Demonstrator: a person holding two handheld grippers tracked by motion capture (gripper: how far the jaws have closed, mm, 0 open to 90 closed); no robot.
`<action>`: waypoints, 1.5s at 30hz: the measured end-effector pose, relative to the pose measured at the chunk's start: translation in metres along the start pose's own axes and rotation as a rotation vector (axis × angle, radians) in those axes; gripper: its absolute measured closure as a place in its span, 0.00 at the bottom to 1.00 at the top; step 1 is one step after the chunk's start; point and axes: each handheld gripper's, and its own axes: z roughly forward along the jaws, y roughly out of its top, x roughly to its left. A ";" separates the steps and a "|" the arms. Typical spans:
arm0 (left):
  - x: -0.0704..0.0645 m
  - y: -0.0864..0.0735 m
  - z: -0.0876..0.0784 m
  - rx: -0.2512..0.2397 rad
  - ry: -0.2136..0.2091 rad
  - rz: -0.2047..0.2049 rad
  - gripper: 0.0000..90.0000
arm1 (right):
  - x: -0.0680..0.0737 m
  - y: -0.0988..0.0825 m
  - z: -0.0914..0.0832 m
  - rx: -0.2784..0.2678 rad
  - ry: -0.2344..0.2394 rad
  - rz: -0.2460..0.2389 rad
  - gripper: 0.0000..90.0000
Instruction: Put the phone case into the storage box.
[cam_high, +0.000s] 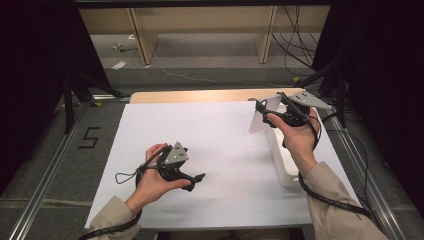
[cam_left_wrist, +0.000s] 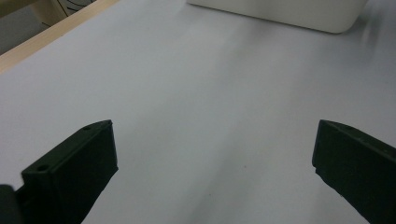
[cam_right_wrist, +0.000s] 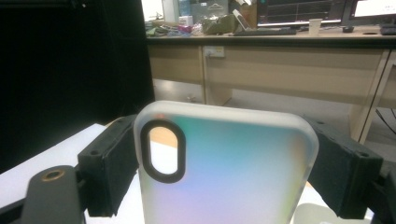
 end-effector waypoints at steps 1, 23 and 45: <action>0.000 0.000 0.000 0.000 0.000 0.000 0.00 | -0.001 0.000 0.000 0.000 -0.002 0.003 0.20; 0.000 0.000 0.000 0.000 0.002 0.001 0.00 | -0.017 0.007 -0.008 -0.019 -0.054 0.019 0.20; 0.000 0.000 0.000 -0.003 0.004 -0.001 0.00 | -0.028 0.008 -0.012 -0.026 -0.090 0.029 0.20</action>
